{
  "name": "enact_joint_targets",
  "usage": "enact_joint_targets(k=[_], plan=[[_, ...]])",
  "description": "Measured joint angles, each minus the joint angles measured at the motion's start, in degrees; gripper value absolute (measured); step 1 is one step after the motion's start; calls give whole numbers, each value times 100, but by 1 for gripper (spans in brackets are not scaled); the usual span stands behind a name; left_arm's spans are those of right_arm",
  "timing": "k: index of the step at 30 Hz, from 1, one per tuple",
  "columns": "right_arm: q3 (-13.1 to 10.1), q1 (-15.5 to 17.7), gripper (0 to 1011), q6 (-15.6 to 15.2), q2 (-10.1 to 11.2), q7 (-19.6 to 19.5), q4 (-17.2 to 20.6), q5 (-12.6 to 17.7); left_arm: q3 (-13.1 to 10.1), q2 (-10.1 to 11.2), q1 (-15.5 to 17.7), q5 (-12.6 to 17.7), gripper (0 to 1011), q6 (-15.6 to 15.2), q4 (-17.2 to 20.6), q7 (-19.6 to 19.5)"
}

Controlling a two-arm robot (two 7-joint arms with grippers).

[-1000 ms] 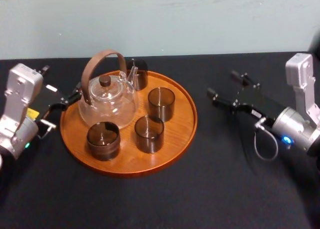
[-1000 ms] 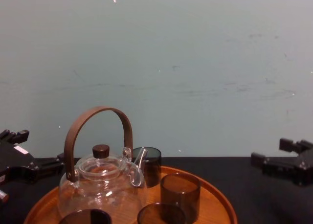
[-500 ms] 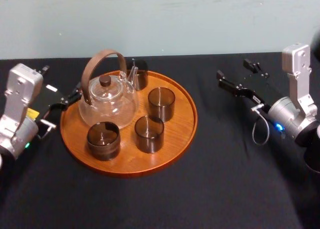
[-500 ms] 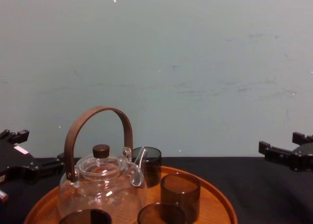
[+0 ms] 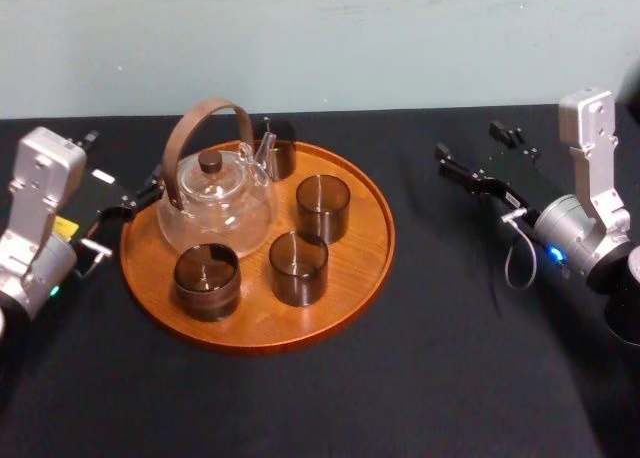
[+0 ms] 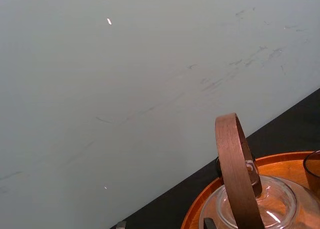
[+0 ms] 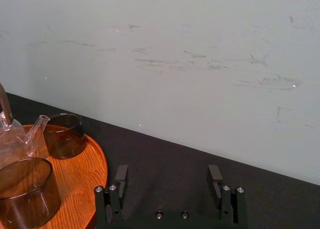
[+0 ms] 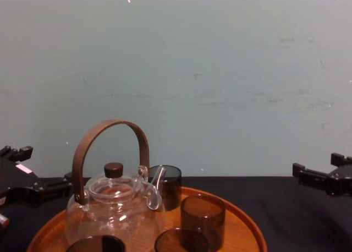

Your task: Pick up the glass from the table and place it on the tray.

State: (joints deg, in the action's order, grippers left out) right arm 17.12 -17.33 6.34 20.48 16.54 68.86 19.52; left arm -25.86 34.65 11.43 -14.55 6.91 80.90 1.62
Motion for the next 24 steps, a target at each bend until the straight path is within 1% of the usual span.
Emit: enact_joint_targets(k=[24], plan=[[12,6,1002,7,12,22,19,26,0,0,0,0,1001,0,0,0]])
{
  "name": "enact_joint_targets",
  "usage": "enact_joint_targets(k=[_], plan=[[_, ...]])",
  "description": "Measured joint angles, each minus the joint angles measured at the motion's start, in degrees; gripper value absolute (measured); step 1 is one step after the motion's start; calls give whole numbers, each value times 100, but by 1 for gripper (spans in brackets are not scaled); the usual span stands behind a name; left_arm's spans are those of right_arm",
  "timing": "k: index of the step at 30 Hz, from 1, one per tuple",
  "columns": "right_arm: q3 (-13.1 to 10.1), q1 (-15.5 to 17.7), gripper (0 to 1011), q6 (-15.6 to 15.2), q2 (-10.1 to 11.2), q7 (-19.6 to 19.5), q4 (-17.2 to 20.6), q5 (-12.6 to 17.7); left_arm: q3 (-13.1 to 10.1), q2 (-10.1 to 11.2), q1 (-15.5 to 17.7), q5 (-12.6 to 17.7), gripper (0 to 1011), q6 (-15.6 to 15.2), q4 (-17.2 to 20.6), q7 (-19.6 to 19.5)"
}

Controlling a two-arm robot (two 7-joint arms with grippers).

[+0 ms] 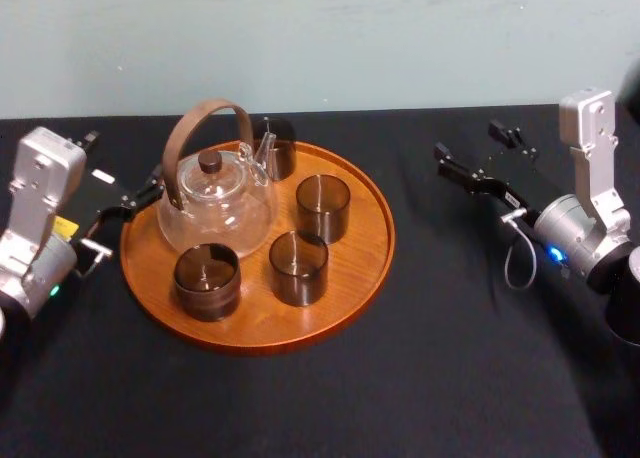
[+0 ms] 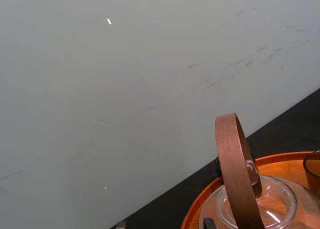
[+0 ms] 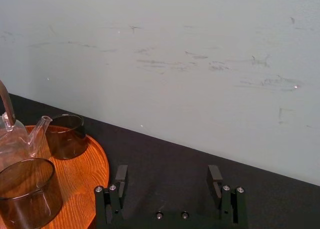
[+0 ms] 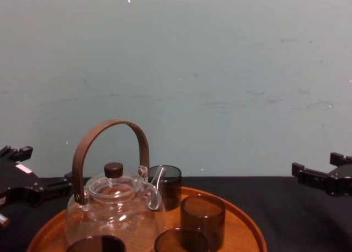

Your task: Pick up the glass from the table and place it on the tray.

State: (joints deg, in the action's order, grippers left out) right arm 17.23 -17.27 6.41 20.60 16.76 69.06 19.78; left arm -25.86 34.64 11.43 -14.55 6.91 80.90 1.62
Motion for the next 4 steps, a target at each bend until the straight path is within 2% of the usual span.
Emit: enact_joint_targets(k=[4], plan=[[0,0,1002,0,0,1,0,3,0,0,0,0,1001,0,0,0]])
